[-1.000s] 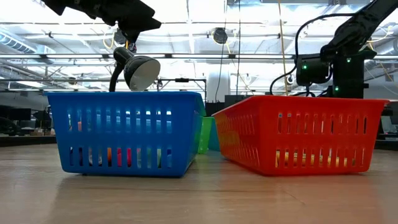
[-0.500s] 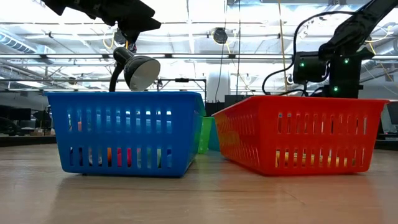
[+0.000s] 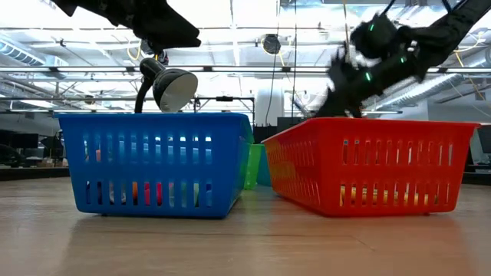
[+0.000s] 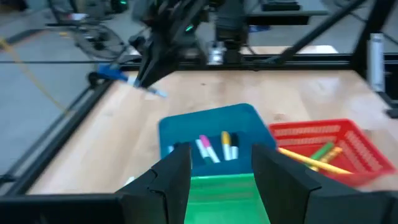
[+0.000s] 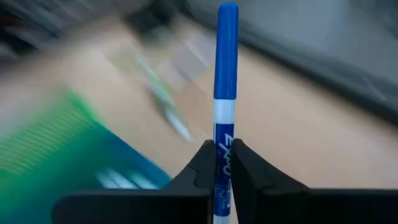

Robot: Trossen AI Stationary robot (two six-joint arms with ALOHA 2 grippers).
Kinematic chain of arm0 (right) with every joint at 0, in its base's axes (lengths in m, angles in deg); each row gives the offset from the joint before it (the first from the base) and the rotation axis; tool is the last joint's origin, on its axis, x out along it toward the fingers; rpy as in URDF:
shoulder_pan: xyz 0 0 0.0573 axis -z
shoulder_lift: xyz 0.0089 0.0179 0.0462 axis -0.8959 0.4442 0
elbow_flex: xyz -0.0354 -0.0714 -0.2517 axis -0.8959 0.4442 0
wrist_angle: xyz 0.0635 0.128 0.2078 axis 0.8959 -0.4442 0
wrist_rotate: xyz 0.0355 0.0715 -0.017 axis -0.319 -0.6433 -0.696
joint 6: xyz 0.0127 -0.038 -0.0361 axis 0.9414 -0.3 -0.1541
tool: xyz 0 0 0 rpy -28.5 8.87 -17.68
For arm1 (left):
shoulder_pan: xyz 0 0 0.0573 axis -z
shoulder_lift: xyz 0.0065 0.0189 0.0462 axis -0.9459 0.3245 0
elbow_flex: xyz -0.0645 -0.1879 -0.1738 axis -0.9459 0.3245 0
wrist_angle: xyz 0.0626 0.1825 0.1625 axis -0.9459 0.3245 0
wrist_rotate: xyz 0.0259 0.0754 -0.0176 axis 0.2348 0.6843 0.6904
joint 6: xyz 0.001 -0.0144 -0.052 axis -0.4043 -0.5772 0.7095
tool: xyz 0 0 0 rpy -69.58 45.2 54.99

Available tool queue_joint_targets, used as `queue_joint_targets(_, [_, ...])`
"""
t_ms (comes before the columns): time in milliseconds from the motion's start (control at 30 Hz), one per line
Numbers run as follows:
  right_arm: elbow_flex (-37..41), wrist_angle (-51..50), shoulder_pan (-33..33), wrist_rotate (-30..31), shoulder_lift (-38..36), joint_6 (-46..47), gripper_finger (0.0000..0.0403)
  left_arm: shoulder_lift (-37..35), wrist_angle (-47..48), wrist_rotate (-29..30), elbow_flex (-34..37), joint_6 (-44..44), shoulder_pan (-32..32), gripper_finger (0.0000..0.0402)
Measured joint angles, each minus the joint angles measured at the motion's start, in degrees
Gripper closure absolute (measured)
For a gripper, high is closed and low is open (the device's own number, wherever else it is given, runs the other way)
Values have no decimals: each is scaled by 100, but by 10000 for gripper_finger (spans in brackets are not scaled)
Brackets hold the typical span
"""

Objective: Pick & Place Markers
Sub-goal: Put the blue marker into the green bin

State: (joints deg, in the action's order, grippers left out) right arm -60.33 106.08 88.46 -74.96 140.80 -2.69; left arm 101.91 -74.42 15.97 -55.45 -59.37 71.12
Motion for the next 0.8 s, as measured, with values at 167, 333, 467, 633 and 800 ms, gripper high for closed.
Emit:
queue_joint_targets(167, [-12,2038,-628,-862,139,-266,389,178,-358,98,-11,22,-4,229])
queue_joint_targets(333, [-10,2869,-1428,-857,352,-637,389,991,-1927,-352,-20,-144,-4,229])
queue_joint_targets(467, [-12,3290,-1972,-616,589,-971,389,1951,-3650,-506,-7,-624,-2,229])
queue_joint_targets(633, [-15,3483,-2396,-258,697,-1341,389,2731,-4981,-570,-99,-670,-113,229])
queue_joint_targets(800, [-15,3505,-2535,-87,693,-1474,389,3194,-4973,-1126,-583,-111,-357,229])
